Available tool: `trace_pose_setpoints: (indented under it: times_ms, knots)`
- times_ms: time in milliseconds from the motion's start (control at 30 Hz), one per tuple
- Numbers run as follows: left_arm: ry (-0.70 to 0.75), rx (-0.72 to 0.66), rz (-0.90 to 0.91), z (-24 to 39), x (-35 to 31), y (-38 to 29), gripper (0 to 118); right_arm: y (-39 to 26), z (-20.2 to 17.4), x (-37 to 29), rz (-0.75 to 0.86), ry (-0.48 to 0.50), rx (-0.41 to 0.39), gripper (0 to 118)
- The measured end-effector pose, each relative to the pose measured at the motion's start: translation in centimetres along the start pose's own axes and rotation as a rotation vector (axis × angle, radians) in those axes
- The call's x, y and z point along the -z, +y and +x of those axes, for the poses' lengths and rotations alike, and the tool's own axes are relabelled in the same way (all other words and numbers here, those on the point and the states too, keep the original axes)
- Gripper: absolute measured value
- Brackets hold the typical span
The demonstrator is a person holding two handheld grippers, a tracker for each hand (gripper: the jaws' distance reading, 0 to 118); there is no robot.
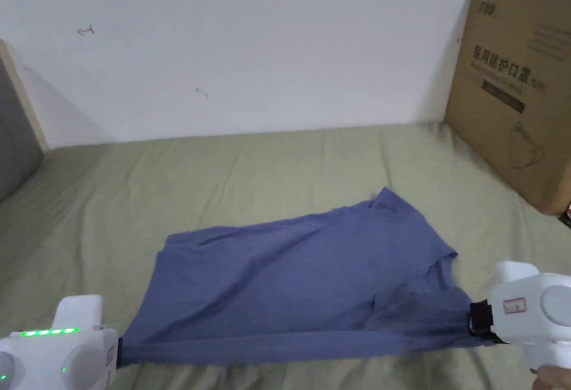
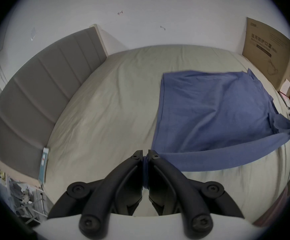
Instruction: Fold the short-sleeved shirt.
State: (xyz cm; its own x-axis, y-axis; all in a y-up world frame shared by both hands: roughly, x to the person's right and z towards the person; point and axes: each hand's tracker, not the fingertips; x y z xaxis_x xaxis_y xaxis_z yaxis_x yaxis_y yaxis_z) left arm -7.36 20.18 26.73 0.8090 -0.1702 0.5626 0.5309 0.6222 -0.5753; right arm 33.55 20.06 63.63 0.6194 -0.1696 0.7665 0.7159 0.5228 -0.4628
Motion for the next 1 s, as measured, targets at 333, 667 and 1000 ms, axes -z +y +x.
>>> trace_pose_setpoints:
  times_ms: [333, 667, 1000]
  knots:
    - [0.001, 0.025, -0.09, -1.7, -4.5, -11.9, 4, -12.1, 3.2, -3.8, -0.083, 0.012, 0.02, 5]
    - [-0.07, -0.022, -0.006, -1.7, -6.0, -12.3, 112, -12.0, 2.5, -4.9, -0.031, -0.076, -0.059, 65]
    - [-0.18, -0.15, 0.012, -2.7, -9.8, -14.6, 0, -14.2, 1.4, -8.1, 0.083, -0.046, -0.065, 0]
